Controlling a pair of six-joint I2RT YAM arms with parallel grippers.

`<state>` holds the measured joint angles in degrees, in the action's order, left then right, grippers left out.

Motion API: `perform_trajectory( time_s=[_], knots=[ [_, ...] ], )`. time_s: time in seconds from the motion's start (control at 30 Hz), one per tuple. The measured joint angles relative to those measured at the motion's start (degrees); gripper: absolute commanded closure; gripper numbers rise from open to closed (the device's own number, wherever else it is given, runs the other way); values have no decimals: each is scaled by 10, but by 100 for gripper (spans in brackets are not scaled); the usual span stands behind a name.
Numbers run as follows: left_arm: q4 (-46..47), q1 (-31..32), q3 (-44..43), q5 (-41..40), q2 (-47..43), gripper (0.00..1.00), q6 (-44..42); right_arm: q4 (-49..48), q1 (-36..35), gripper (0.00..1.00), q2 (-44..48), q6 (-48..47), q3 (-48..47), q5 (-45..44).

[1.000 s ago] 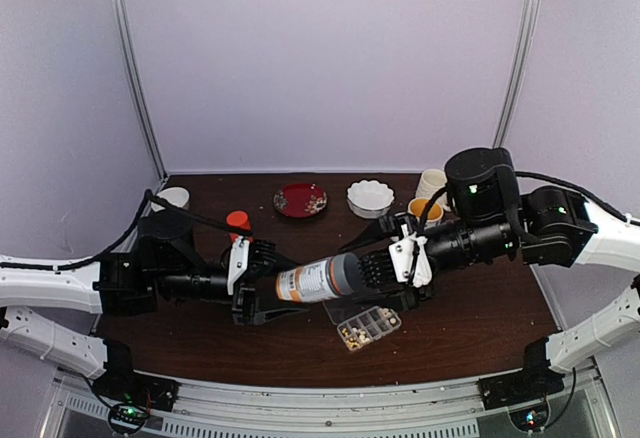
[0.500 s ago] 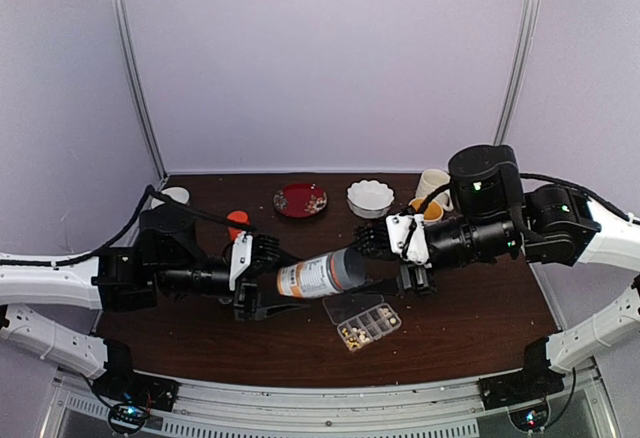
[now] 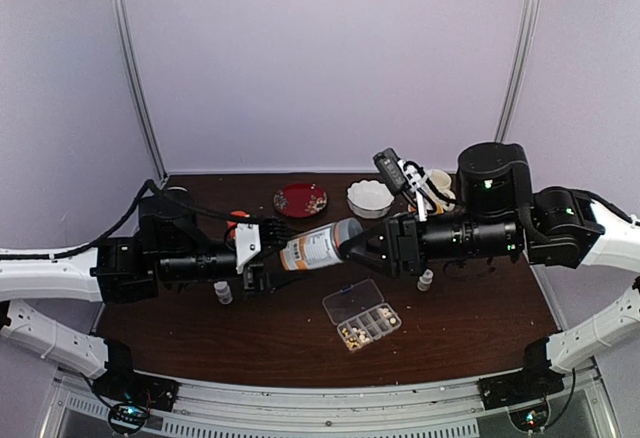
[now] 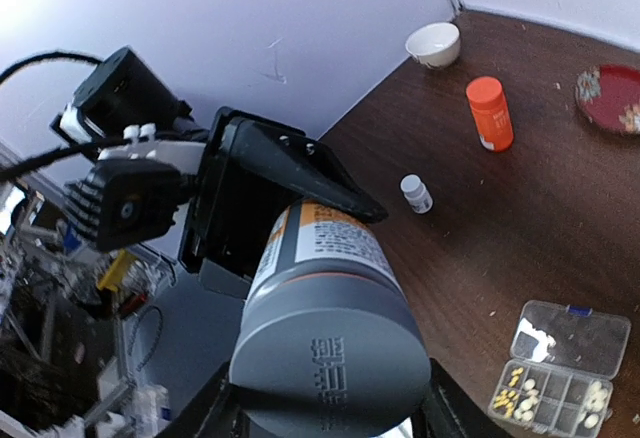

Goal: Sort the pills into containers
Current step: Screw the lid of the pill bottle onto the pill bottle.

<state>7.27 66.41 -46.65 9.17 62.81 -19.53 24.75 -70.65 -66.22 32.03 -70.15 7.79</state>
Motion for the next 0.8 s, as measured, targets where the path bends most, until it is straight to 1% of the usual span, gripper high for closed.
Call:
perform_trajectory(
  time_s=[0.03, 0.07, 0.13, 0.2, 0.27, 0.4, 0.5, 0.6, 0.7, 0.8],
  knots=[
    [1, 0, -1, -3, 2, 100, -5, 3, 0, 18, -1, 25, -1, -2],
    [1, 0, -2, -4, 3, 100, -8, 5, 0, 10, -2, 43, -3, -4],
    [-2, 1, -3, -4, 6, 100, -12, 4, 0, 5, -6, 35, -14, -3],
    [-9, 2, -5, -4, 6, 100, -15, -1, 2, 1, -1, -27, -16, 4],
    [-14, 3, -6, -4, 5, 100, -15, -10, 2, 0, 23, -129, 0, 0],
    [-21, 3, -6, 7, -2, 100, -11, -13, 2, 0, 95, -369, 51, -17],
    [-27, 3, -7, 18, -10, 100, -2, -2, 2, 0, 94, -519, 39, -16],
    [-30, 3, -7, 26, -14, 100, 8, 17, 2, 1, 61, -619, 5, -7],
    [-32, 3, -7, 33, -14, 100, 19, 30, 1, 7, 40, -682, -10, 2],
    [-35, 3, -7, 39, -14, 100, 30, 35, -1, 13, 38, -722, -10, 16]
  ],
)
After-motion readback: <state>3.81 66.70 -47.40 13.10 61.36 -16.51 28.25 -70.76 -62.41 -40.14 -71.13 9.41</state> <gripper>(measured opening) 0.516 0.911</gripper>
